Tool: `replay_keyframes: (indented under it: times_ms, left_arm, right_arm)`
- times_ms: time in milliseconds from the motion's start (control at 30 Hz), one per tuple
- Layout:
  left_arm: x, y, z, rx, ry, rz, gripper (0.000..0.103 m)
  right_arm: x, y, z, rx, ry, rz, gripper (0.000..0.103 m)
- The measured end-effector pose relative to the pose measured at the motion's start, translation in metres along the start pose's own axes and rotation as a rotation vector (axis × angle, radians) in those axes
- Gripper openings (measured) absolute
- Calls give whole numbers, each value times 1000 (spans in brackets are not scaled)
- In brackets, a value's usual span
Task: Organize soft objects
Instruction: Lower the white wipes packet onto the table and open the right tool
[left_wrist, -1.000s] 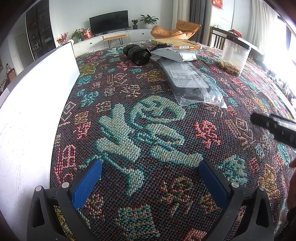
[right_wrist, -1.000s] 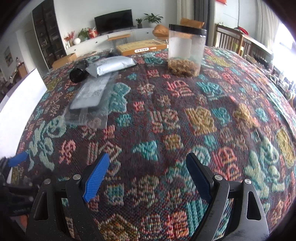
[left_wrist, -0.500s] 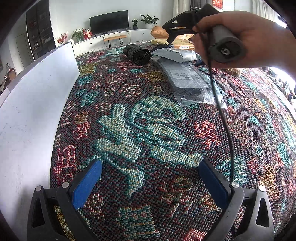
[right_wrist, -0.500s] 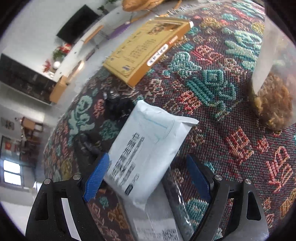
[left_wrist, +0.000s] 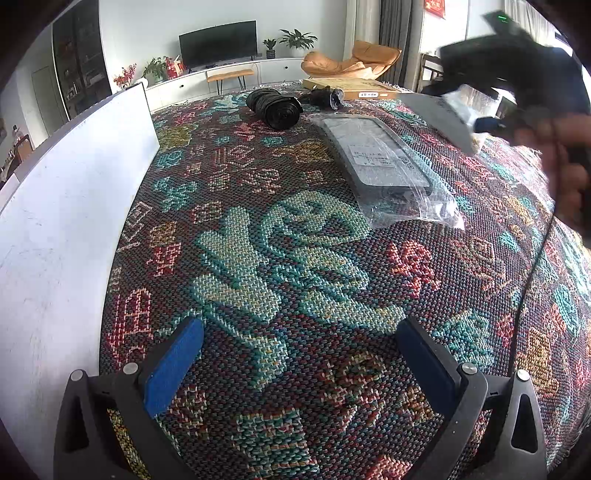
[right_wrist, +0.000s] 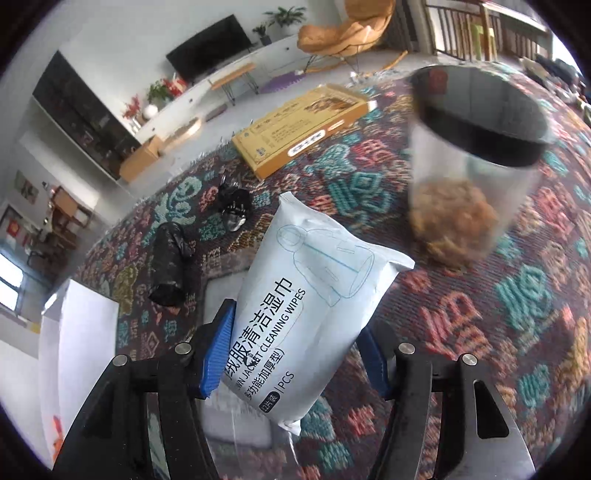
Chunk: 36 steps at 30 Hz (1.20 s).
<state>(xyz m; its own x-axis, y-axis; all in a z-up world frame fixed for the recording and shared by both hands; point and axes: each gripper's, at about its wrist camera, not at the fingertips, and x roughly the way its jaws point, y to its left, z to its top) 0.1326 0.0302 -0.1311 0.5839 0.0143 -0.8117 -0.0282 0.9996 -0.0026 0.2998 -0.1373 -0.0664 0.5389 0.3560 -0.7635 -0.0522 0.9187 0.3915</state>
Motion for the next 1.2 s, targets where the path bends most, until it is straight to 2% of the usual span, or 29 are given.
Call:
replay_keyframes:
  times_ms: [67, 133, 200, 267, 300, 367, 433, 500, 700, 733, 767, 800, 900, 1100, 1200]
  left_arm:
    - [0, 0, 0, 0, 0, 0, 103]
    - [0, 0, 0, 0, 0, 0, 103]
    - [0, 0, 0, 0, 0, 0, 103]
    - [0, -1, 1, 1, 0, 3, 103]
    - [0, -1, 1, 2, 0, 4, 103]
    - [0, -1, 1, 2, 0, 4, 103]
    - [0, -1, 1, 2, 0, 4, 103]
    - [0, -2, 1, 2, 0, 5, 103]
    - [0, -2, 1, 2, 0, 4, 103]
    - [0, -2, 1, 2, 0, 4, 103]
    - [0, -2, 1, 2, 0, 4, 103]
    - [0, -2, 1, 2, 0, 4, 103]
    - [0, -2, 1, 2, 0, 4, 103]
    - [0, -2, 1, 2, 0, 5, 103]
    - [1, -2, 1, 2, 0, 5, 103]
  right_arm:
    - [-33, -21, -21, -10, -47, -43, 65]
    - [-50, -42, -34, -47, -64, -164, 65]
    - [-49, -59, -41, -115, -45, -280, 66]
    - [-43, -79, -44, -175, -20, -358, 68]
    - [-41, -92, -46, -176, -1, -367, 72]
    - [-46, -115, -50, -90, -19, -285, 76]
    - [-61, -128, -56, -13, -73, -239, 77]
    - [-80, -128, -63, 1, -142, -213, 80]
    - [-123, -120, -92, -66, -245, -274, 82]
    - [-124, -119, -99, -77, -240, -287, 83]
    - [-117, -121, -108, -96, -181, -302, 83]
    - [-117, -121, -108, -96, -181, -302, 83]
    - [-104, -119, -119, -139, -78, -318, 83]
    - [-89, -119, -141, -186, -16, -342, 83]
    - [-89, -123, -143, -177, -22, -329, 86]
